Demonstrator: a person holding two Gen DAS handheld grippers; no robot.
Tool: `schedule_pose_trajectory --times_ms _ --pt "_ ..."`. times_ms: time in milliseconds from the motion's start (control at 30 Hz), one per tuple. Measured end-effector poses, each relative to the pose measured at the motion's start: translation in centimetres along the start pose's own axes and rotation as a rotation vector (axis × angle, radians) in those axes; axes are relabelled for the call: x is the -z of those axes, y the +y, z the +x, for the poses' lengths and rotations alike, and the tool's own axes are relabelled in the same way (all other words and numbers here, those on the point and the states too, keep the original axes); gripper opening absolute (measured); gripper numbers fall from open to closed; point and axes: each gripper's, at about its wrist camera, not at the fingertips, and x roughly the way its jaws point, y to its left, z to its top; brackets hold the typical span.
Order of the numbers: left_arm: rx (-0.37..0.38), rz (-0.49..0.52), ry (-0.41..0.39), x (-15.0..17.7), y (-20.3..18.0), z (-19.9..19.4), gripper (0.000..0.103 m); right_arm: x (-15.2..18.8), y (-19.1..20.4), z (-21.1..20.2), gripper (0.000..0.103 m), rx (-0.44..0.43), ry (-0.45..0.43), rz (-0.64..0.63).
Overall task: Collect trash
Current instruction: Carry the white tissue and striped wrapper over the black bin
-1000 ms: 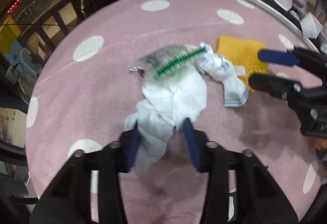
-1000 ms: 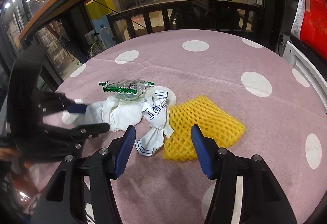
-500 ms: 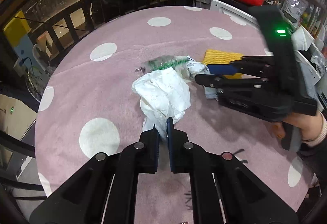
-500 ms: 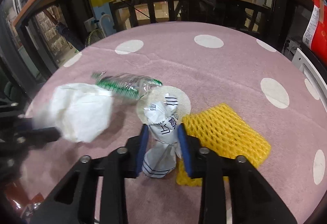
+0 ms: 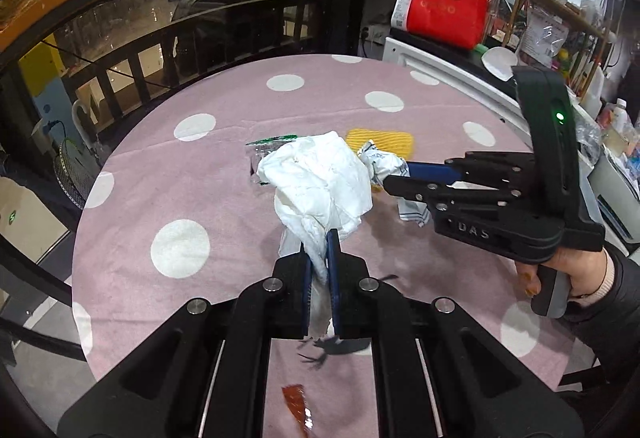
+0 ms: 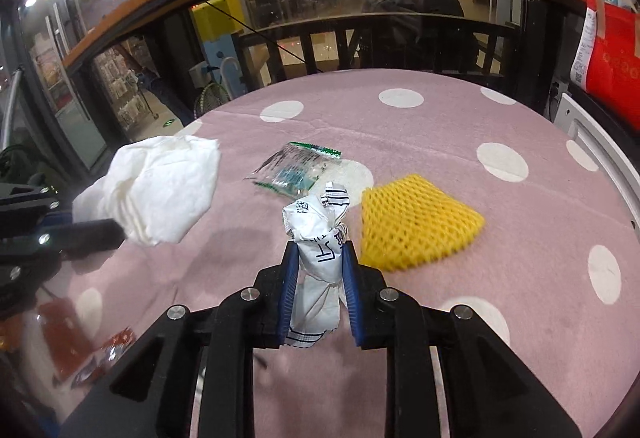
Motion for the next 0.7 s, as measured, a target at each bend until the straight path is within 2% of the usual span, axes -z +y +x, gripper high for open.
schedule_pose_trajectory --times_ms 200,300,700 --pt "0.009 0.028 -0.044 0.8 -3.0 -2.6 0.008 2.3 -0.3 -4.5 0.022 -0.001 -0.048 0.009" --pt "0.003 0.061 -0.074 1.2 -4.9 -3.4 0.008 3.8 -0.7 -6.6 0.022 0.027 -0.074 0.010" --pt "0.140 0.141 -0.061 3.8 -13.4 -2.9 0.008 11.1 -4.4 -13.7 0.022 0.158 -0.120 0.073"
